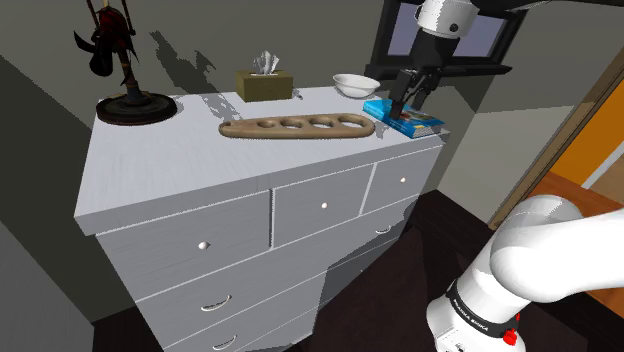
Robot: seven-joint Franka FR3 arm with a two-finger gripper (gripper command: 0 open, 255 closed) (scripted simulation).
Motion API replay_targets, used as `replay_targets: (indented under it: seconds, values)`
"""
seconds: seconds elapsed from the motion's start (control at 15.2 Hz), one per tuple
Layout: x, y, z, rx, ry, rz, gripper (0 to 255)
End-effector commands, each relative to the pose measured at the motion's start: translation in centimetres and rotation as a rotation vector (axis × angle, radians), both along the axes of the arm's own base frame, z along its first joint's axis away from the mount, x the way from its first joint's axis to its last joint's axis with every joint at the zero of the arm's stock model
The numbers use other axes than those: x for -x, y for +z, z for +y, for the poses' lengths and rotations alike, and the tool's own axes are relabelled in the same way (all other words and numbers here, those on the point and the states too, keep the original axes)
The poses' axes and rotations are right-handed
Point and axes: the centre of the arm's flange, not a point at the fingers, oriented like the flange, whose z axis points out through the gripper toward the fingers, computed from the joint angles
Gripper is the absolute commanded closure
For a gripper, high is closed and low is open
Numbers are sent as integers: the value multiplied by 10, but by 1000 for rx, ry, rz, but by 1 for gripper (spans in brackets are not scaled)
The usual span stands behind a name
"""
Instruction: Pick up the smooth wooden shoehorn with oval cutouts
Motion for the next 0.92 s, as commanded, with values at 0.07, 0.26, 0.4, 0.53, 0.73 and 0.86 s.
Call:
replay_targets:
  seconds: [0.07, 0.26, 0.4, 0.53, 0.73, 0.86]
  values:
    - [-14, -3, 1, -2, 33, 7, 0]
    - [-54, -13, 5, -7, 134, 30, 0]
    - [-80, -20, 10, -11, 201, 45, 0]
    - [-106, -28, 18, -14, 268, 60, 0]
    - [-144, -40, 31, -19, 368, 82, 0]
    - [-168, -48, 43, -23, 435, 97, 0]
